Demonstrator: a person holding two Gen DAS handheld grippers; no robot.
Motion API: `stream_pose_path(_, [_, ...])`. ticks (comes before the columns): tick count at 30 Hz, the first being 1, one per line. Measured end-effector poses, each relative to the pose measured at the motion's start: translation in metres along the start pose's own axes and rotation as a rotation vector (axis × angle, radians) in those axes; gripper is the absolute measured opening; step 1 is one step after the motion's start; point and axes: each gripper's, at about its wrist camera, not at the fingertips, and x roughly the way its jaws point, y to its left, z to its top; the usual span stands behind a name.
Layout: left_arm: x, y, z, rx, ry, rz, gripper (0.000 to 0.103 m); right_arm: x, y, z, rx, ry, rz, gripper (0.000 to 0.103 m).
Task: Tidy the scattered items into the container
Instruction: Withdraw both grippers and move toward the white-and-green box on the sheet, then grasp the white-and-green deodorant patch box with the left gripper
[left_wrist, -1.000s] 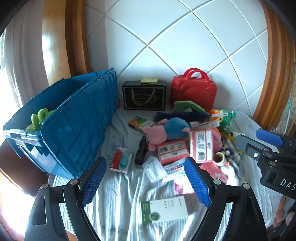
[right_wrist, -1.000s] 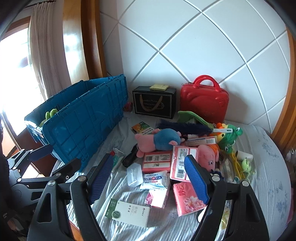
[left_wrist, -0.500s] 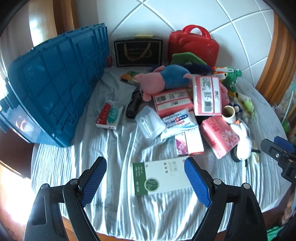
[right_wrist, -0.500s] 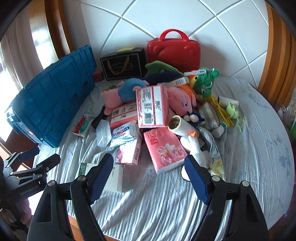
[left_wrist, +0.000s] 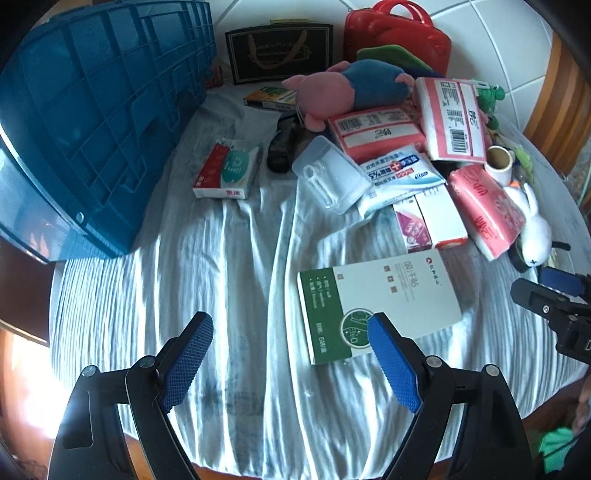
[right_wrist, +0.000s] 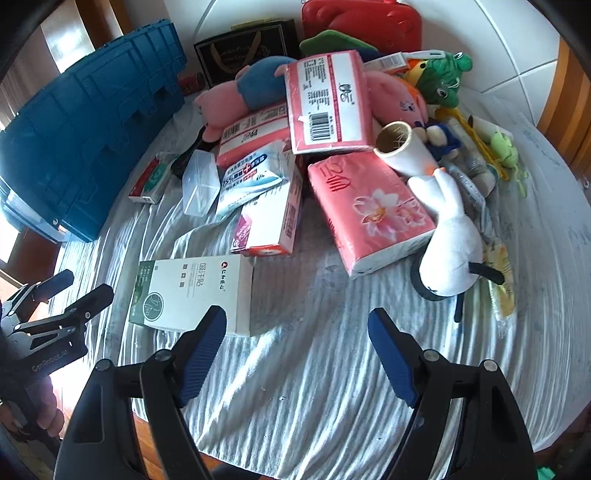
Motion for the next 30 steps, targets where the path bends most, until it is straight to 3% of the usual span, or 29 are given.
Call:
stream_pose_path(9, [0.025, -0.011, -0.021, -0.037, 0.063, -0.008, 0.085, 0.030, 0.001, 0.005, -0.031, 0.046, -0.010, 0.079])
stream_pose_path(11, [0.029, -0.016, -0.028, -0.065, 0.079, 0.000, 0.080, 0.040, 0.000, 0.005, -0.055, 0.065, -0.004, 0.079])
stream_pose_path(15, [0.034, -0.021, -0.041, -0.189, 0.099, 0.061, 0.058, 0.059, 0.002, 0.010, -0.167, 0.094, 0.009, 0.079])
stream_pose_path(17, [0.038, -0.023, -0.046, -0.256, 0.099, 0.087, 0.054, 0.068, 0.005, 0.012, -0.237, 0.109, 0.024, 0.079])
stream_pose_path(21, [0.051, -0.013, -0.046, -0.356, 0.092, 0.178, 0.051, 0.084, 0.016, 0.008, -0.365, 0.129, 0.086, 0.079])
stream_pose_path(24, [0.058, 0.005, -0.044, -0.436, 0.087, 0.234, 0.050, 0.091, 0.035, 0.003, -0.435, 0.136, 0.188, 0.079])
stream_pose_path(27, [0.056, 0.023, -0.043, -0.498, 0.076, 0.255, 0.050, 0.093, 0.063, -0.003, -0.519, 0.132, 0.285, 0.079])
stream_pose_path(30, [0.042, 0.022, -0.046, -0.512, 0.060, 0.289, 0.050, 0.088, 0.073, 0.000, -0.545, 0.100, 0.310, 0.079])
